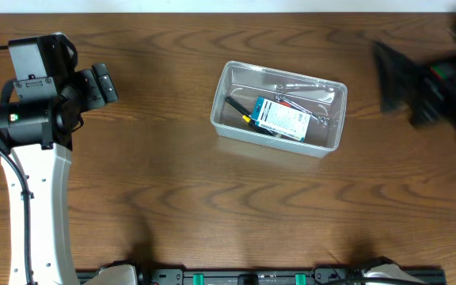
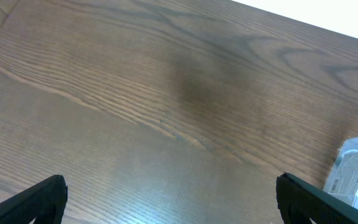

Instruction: Pack container

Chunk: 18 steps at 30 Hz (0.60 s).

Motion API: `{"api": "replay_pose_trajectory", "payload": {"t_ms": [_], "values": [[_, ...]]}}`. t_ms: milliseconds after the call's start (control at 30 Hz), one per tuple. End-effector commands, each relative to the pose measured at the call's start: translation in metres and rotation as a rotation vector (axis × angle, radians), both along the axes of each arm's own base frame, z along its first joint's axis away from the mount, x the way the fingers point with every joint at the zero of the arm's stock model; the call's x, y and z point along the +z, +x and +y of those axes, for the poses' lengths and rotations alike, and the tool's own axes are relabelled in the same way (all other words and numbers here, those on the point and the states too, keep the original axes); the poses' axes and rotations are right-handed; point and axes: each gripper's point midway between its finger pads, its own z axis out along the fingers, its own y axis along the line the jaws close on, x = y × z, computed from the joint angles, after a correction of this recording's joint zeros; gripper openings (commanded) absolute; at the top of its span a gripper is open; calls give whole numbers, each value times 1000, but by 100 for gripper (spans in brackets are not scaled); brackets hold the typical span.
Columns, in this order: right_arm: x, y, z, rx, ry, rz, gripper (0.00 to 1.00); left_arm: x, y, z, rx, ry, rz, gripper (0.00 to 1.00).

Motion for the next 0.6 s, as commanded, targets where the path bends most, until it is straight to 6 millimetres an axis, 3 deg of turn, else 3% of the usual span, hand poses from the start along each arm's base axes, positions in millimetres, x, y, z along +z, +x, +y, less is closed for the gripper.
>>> {"api": "replay_pose_trajectory", "payload": {"t_ms": [0, 133, 233, 567], "values": [[0, -17, -12, -31, -14, -22, 99, 6, 1, 3, 2, 22, -10, 98], [-9, -54, -32, -68, -58, -63, 99, 6, 1, 3, 2, 22, -10, 98], [-26, -67, -42, -94, -74, -103, 99, 6, 1, 3, 2, 23, -10, 98], [-107, -72, -52, -148, -15, -384, 99, 6, 1, 3, 2, 23, -10, 98]]}}
